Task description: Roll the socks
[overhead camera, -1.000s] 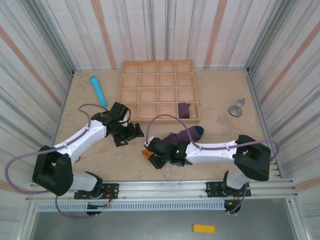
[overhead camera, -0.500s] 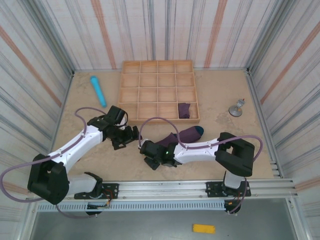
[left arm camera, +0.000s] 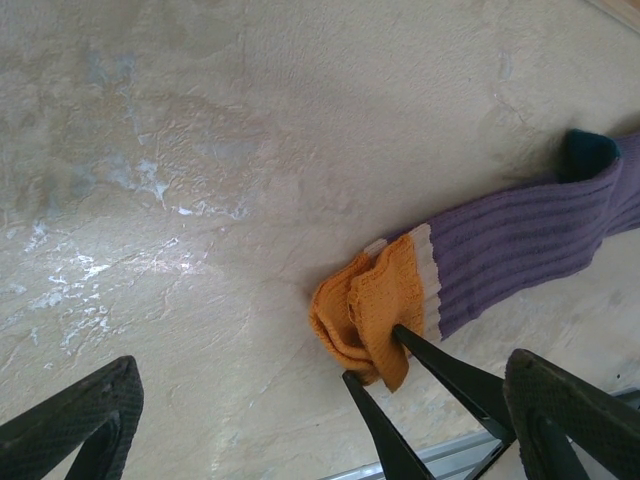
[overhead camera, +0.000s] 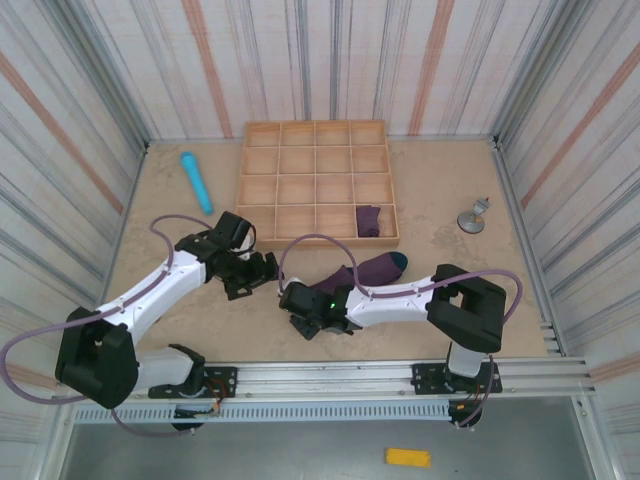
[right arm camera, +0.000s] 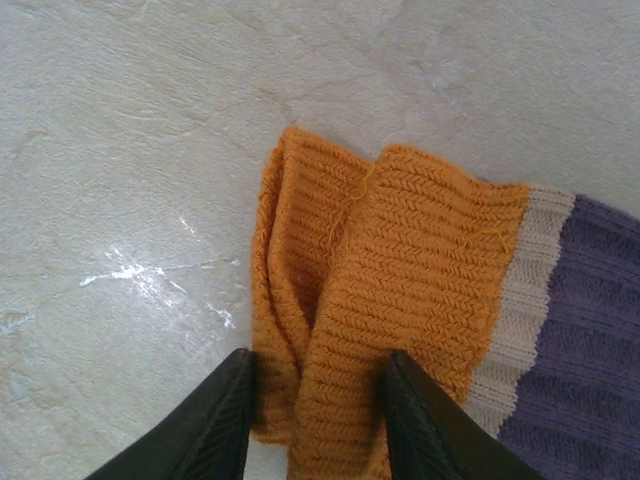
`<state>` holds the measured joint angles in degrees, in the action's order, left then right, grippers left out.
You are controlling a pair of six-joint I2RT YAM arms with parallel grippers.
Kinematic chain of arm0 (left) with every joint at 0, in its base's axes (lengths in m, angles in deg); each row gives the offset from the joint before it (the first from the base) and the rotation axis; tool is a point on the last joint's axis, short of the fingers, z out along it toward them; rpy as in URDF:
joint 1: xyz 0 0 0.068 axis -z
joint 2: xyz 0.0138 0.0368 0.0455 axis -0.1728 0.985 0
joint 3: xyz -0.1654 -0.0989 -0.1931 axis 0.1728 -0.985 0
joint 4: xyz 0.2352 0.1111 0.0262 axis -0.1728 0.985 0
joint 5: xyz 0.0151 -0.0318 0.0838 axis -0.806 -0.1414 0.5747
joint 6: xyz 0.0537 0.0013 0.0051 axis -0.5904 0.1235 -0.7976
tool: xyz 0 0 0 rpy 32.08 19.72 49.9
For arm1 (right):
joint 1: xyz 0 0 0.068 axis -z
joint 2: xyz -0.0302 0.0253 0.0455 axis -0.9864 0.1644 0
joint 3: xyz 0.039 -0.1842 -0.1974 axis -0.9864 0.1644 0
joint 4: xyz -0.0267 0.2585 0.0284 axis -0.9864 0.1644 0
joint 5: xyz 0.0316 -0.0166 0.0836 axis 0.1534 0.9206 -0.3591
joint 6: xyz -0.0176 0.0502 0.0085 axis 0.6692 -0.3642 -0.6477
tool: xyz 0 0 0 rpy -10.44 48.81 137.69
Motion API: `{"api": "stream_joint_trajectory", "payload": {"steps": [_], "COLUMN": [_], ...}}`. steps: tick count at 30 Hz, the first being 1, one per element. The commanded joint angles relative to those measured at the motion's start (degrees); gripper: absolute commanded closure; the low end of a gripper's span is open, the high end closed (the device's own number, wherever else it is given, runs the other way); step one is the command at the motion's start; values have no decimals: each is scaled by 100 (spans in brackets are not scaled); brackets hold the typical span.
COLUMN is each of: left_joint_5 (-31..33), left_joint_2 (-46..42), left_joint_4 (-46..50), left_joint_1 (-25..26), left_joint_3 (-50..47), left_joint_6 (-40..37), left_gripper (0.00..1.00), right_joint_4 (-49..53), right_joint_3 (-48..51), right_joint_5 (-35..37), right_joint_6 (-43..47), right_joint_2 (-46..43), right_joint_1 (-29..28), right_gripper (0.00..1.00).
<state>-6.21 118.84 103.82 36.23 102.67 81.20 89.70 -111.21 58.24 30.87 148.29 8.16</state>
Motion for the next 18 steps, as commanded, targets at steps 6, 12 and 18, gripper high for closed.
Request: {"api": "stream_joint_trajectory", "payload": {"steps": [6, 12, 18], "left_joint_5": [-190, -275, -99], "left_joint_2": [-5, -81, -144], "left_joint_4": [-38, -295, -849], "left_joint_1": [-19, 175, 727], "left_joint_3": [-77, -208, -319], "left_joint_6": [136, 349, 548], "left_gripper": [5, 5, 9], "right_joint_4": [94, -315, -1246], "right_joint_3": [172, 600, 1313], "right_joint_5": [-69, -658, -1838], "right_joint_6": [-334, -548, -914], "right_joint_2": [-10, -285, -723], "right_joint_1": [67, 417, 981], "right_gripper": [80, 94, 100]}}
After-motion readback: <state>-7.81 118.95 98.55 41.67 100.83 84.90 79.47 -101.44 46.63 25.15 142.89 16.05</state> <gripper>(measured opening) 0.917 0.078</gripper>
